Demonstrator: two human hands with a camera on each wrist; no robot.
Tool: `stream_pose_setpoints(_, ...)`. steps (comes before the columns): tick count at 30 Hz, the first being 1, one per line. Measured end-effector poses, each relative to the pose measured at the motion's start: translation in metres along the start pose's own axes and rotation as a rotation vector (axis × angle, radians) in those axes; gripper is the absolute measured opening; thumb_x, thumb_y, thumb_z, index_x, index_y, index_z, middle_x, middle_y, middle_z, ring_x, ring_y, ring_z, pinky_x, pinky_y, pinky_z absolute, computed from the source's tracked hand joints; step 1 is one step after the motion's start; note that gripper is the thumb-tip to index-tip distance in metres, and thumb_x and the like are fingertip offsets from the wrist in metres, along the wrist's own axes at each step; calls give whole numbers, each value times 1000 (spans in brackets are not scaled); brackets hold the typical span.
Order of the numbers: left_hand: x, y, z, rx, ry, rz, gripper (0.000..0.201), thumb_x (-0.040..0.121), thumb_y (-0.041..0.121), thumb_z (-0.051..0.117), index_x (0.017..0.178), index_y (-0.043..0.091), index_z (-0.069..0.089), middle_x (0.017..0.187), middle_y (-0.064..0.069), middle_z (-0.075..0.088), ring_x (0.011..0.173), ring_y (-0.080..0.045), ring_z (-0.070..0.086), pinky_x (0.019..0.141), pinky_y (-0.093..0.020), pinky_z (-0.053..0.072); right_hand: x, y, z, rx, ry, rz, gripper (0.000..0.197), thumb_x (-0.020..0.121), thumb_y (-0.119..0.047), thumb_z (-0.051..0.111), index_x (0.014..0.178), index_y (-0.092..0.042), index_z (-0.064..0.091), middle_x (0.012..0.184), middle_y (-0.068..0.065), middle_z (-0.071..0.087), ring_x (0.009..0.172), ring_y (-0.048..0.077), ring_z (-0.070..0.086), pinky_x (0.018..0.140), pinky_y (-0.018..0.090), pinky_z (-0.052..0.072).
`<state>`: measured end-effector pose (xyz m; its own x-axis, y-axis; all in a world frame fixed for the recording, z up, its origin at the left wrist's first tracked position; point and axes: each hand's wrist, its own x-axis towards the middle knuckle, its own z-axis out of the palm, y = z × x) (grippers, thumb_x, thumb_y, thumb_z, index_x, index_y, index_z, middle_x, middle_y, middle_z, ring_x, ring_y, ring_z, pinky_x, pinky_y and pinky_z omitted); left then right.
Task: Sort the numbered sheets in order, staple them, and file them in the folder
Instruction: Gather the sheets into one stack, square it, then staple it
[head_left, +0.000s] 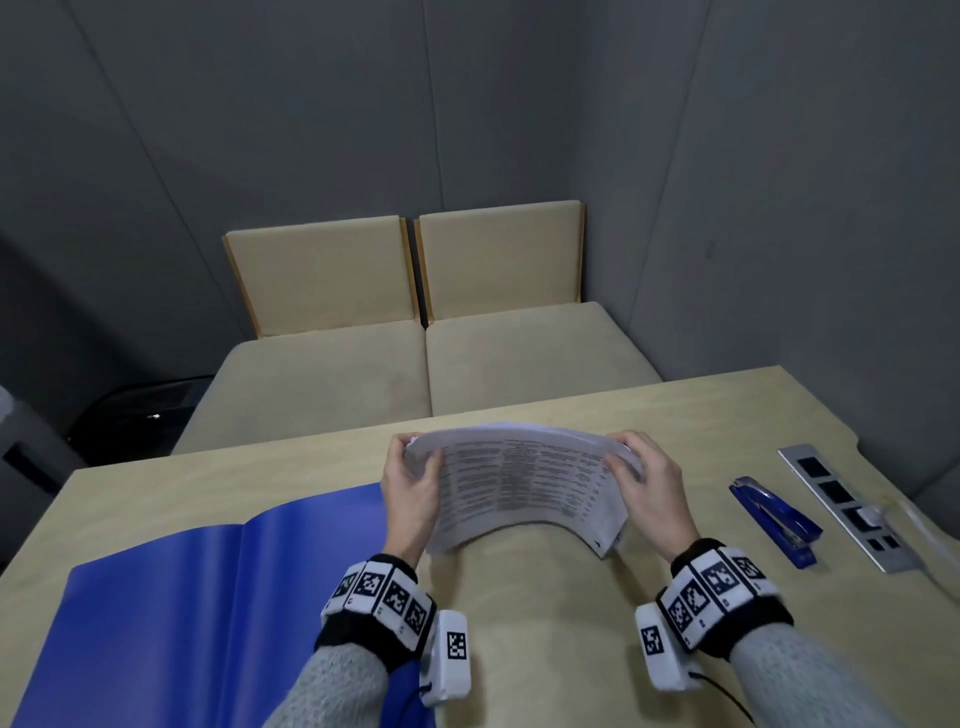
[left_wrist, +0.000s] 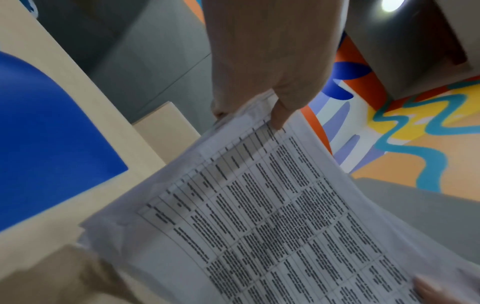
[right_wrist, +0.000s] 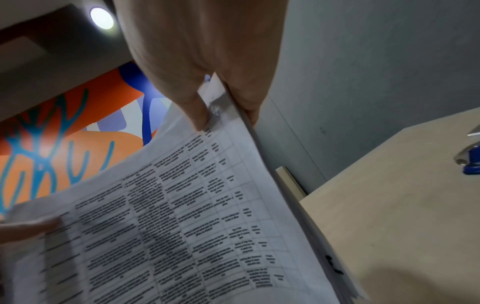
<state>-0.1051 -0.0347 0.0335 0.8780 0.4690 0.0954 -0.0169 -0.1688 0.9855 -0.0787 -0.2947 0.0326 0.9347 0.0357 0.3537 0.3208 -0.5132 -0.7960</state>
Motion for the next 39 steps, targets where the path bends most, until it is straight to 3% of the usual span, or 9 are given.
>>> stream_pose_setpoints(3,-6,4,-5,22,44,71,13,90,15,62,96,20,51,96,6,62,90,-9,59,82,-36,50,-1,-3,-5,12,7,-11,22,91,-5,56,106,-21,57,104,-5,60,96,9,57,81,24,47)
stream_pose_setpoints(6,-13,-5,-12,36,-28,23,31,88,18,66,110,26,47,112,15,56,100,5,53,90,-33,48,-6,-1,-1,-59,-63,44,59,90,-4,56,138,-31,37,120,-4,41,100,11,53,84,26,46)
stream_pose_setpoints(9,-13,-8,-11,-23,-31,-85,50,84,31,71,124,30,40,128,6,47,118,-10,47,101,-35,42,-10,-1,5,-200,-104,-36,72,91,-4,53,145,-40,21,120,-7,30,78,18,56,68,30,53)
stream_pose_setpoints(16,5,6,8,-51,181,-282,48,83,60,60,107,20,49,107,-1,56,99,-21,52,83,-34,40,-13,0,11,-421,-60,-183,50,91,-9,56,137,-27,48,134,4,33,79,12,49,71,26,53)
stream_pose_setpoints(22,25,-11,7,-1,215,-263,28,84,46,60,87,19,52,93,-3,63,89,-26,57,81,-39,46,-18,8,8,-387,7,-210,36,93,-7,53,129,-11,54,135,5,45,121,19,49,101,35,45)
stream_pose_setpoints(25,26,-16,7,-19,185,-231,22,88,42,55,86,20,50,91,-1,60,88,-25,56,75,-37,44,-20,6,10,-415,0,-220,50,92,-6,55,140,-17,45,122,5,46,106,17,51,88,29,49)
stream_pose_setpoints(28,23,-13,6,-50,158,-192,31,87,51,58,85,21,51,91,-1,61,84,-20,56,75,-37,45,-18,4,12,-417,29,-234,43,88,-3,61,129,-15,57,105,4,40,84,15,49,70,33,55)
stream_pose_setpoints(33,28,-16,6,-9,190,-185,22,83,46,65,78,27,54,92,4,63,97,-24,60,90,-45,49,-18,5,16,-452,72,-276,46,85,-3,64,130,-13,58,123,9,48,92,19,59,75,32,56)
stream_pose_setpoints(39,28,-14,6,-19,153,-166,19,86,44,61,76,29,54,93,5,62,100,-27,59,91,-48,49,-19,7,12,-407,159,-323,37,79,2,70,114,-9,68,108,8,62,93,22,63,78,35,56)
